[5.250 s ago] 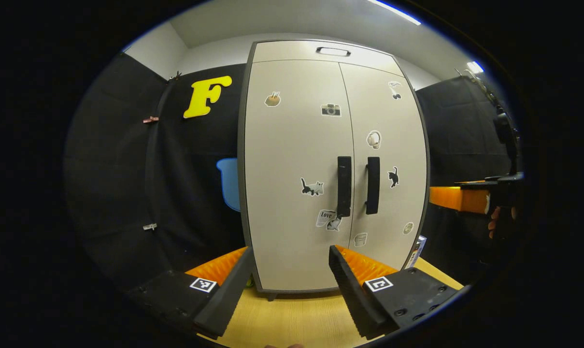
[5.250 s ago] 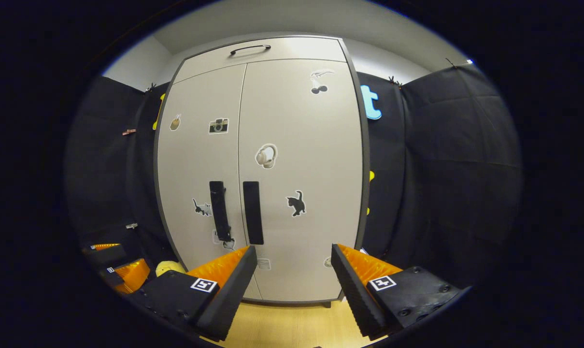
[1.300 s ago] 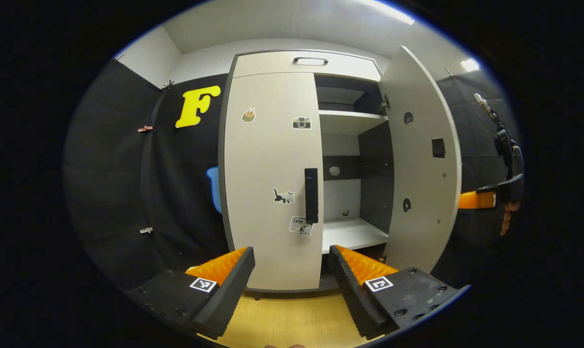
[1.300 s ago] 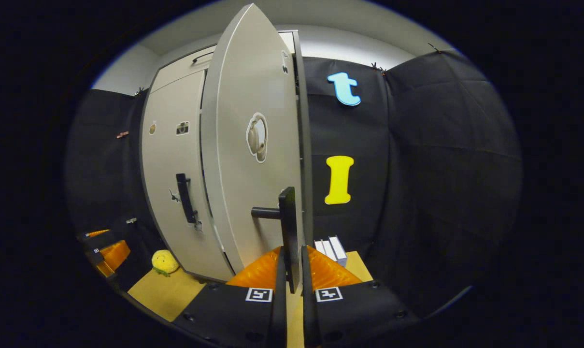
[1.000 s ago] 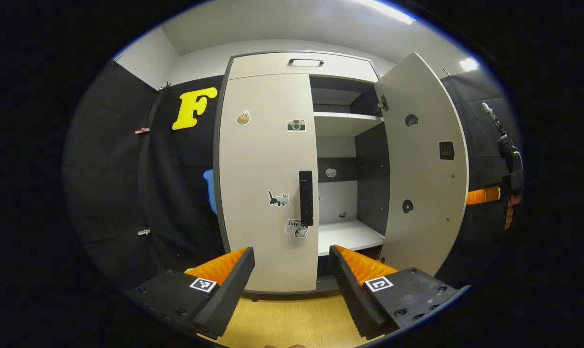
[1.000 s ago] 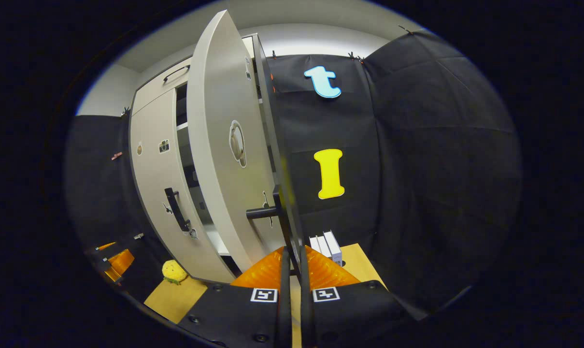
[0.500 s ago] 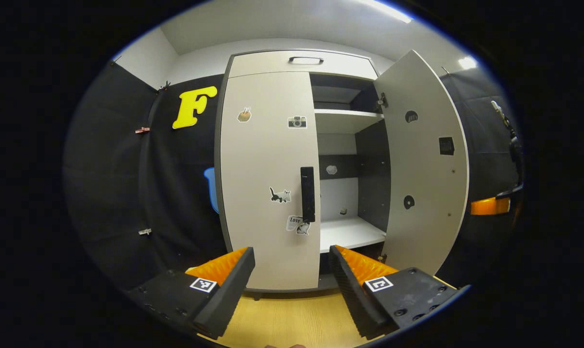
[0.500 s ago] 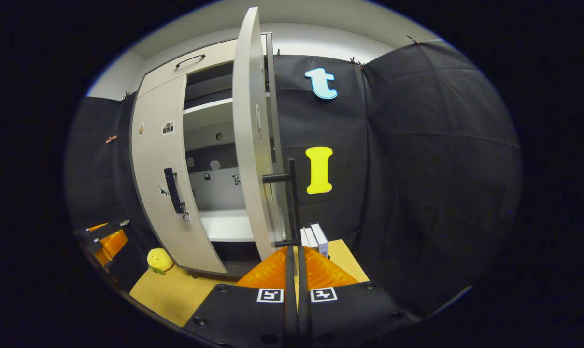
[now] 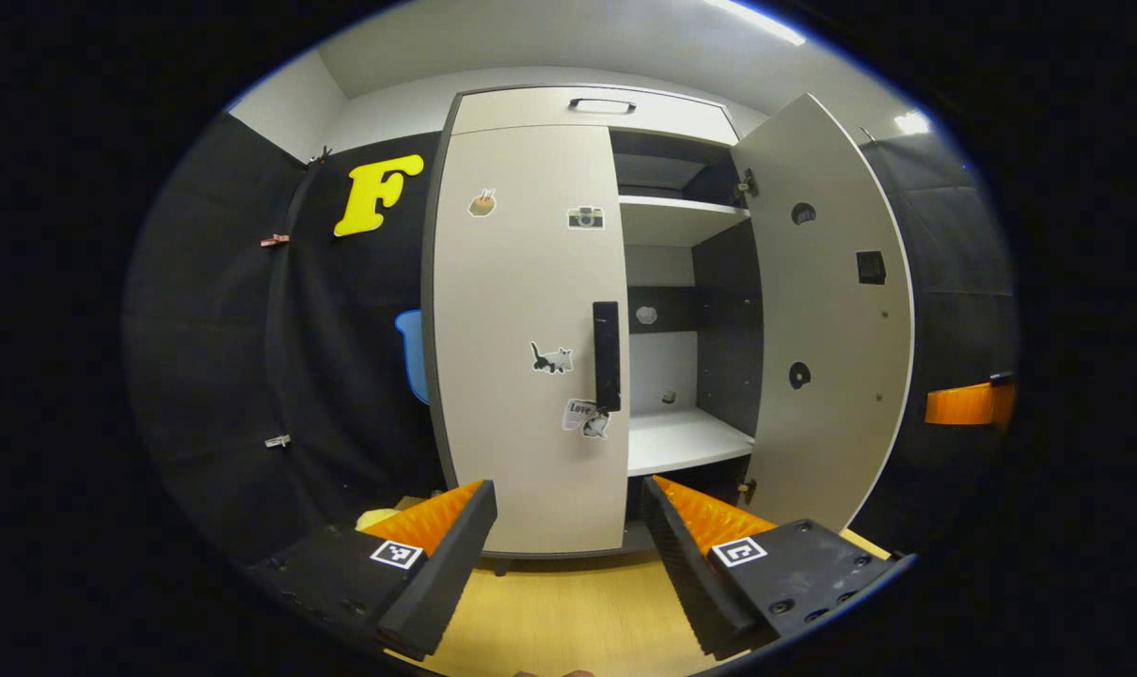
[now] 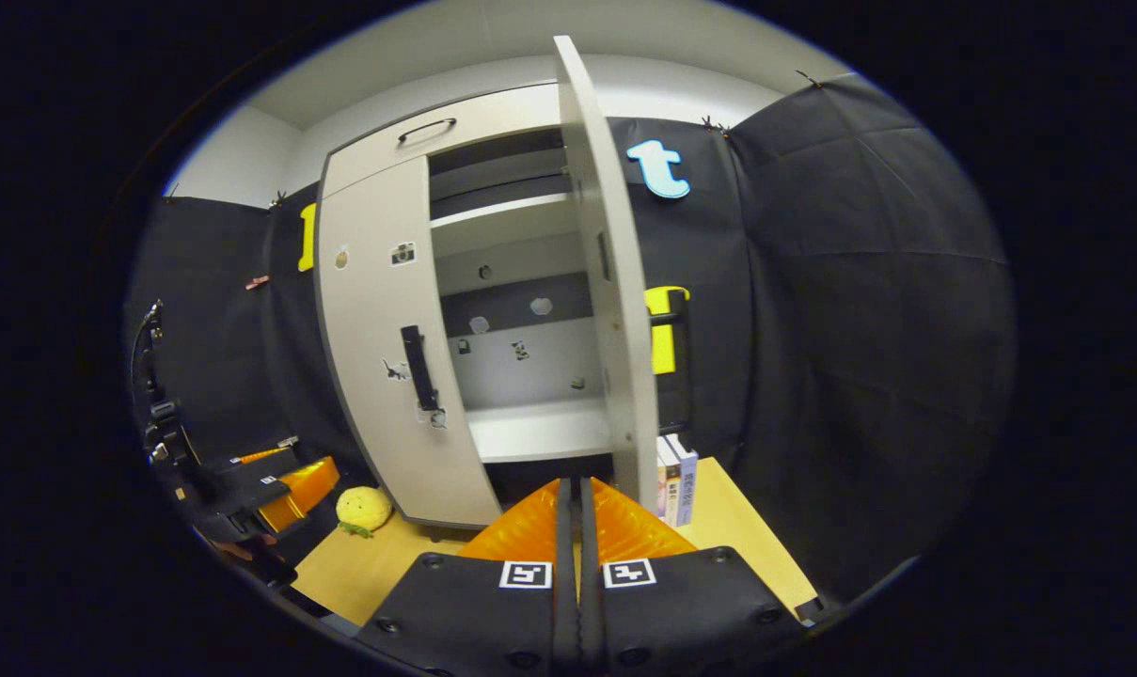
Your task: Open the right door of the double-door shoe cabinet with the right hand, and open the left door with the left hand.
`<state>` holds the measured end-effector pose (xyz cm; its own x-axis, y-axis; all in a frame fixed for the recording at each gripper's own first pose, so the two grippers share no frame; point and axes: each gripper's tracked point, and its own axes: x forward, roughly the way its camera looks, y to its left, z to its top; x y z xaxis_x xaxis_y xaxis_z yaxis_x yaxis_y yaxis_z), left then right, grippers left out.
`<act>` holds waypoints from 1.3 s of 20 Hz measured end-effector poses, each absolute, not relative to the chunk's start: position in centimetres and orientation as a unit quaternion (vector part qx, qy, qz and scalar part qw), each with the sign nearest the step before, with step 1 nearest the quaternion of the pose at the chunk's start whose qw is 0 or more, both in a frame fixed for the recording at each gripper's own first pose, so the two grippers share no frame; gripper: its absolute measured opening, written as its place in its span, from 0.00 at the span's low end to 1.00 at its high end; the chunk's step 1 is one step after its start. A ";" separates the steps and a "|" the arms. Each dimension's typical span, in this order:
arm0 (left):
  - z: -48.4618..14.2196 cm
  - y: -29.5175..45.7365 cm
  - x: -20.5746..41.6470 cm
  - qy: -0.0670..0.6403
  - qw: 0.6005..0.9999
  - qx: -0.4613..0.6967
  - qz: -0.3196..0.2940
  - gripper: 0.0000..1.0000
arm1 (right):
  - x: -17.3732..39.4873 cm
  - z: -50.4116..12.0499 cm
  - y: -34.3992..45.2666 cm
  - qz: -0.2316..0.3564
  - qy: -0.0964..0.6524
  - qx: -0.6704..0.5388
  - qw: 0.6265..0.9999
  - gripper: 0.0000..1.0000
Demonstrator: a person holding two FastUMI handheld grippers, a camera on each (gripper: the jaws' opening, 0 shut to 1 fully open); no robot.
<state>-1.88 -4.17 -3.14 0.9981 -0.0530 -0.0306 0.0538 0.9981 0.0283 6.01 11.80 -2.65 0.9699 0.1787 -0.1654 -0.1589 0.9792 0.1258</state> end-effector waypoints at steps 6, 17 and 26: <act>-3.4 -1.6 -1.5 0.022 1.000 0.001 -0.007 0.96 | 9.6 -3.3 17.2 0.117 0.085 0.038 0.989 0.05; -2.4 -0.5 2.2 0.027 1.000 0.000 0.002 0.96 | 16.0 -3.4 19.6 0.117 0.049 0.026 0.992 1.00; 0.8 -4.7 11.4 0.012 0.999 -0.008 -0.036 0.96 | 16.0 -6.4 18.7 0.111 0.068 0.009 0.991 0.99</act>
